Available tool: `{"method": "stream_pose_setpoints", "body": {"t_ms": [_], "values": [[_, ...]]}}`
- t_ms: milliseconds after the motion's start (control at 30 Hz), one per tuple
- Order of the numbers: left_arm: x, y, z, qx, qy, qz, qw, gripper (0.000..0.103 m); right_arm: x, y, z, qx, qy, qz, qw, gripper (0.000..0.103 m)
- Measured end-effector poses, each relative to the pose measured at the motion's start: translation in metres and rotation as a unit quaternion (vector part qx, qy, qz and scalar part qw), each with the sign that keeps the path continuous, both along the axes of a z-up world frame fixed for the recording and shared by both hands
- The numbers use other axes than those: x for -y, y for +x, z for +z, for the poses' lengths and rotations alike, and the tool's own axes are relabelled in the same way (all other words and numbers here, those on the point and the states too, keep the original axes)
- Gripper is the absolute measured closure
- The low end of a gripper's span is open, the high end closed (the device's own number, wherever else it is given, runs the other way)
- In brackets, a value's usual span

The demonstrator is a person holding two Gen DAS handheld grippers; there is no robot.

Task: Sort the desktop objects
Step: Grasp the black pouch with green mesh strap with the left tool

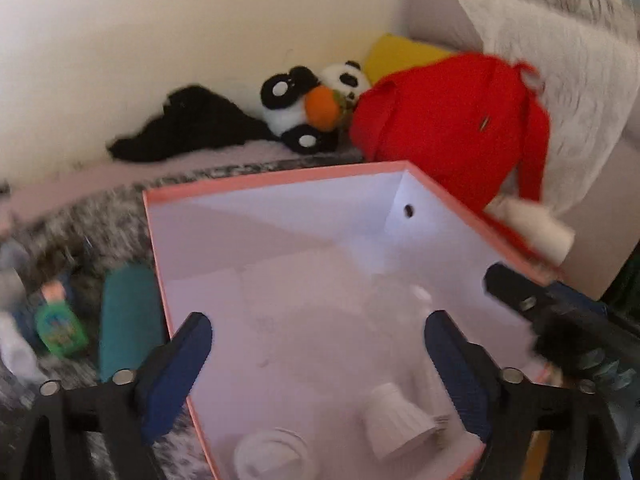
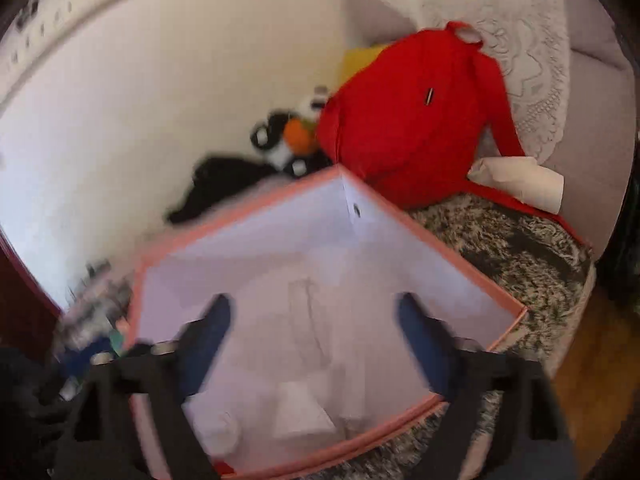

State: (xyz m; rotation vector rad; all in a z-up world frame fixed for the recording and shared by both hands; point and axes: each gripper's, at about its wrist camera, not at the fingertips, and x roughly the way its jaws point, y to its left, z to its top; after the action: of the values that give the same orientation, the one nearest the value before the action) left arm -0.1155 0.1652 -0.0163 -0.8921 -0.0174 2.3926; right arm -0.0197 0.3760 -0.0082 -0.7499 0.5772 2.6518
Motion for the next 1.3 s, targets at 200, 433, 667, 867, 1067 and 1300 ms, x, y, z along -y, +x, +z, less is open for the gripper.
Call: {"method": "stream_pose_setpoints", "body": {"t_ms": [200, 433, 667, 867, 1067, 1300], "values": [[0.089, 0.046, 0.004, -0.098, -0.067, 0.104, 0.9874, 0.006, 0.039, 0.001, 0.015, -0.069, 0.011, 0.042, 0.997, 0.009], [0.232, 0.081, -0.046, -0.059, -0.097, 0.259, 0.9591, 0.001, 0.108, -0.020, 0.011, -0.082, -0.006, 0.105, 0.991, 0.007], [0.274, 0.073, -0.104, 0.020, -0.092, 0.274, 0.9571, 0.001, 0.176, -0.029, 0.011, -0.078, 0.027, 0.147, 0.986, 0.006], [0.241, 0.047, -0.147, 0.050, -0.135, 0.240, 0.9600, 0.001, 0.195, -0.035, 0.004, -0.071, 0.047, 0.158, 0.984, 0.006], [0.215, 0.040, -0.159, 0.015, -0.175, 0.230, 0.9573, 0.068, 0.212, -0.036, 0.000, -0.063, 0.101, 0.156, 0.981, 0.006], [0.196, 0.049, -0.120, -0.014, -0.150, 0.202, 0.9678, 0.095, 0.208, -0.020, 0.011, -0.089, 0.144, 0.130, 0.977, 0.006]]}}
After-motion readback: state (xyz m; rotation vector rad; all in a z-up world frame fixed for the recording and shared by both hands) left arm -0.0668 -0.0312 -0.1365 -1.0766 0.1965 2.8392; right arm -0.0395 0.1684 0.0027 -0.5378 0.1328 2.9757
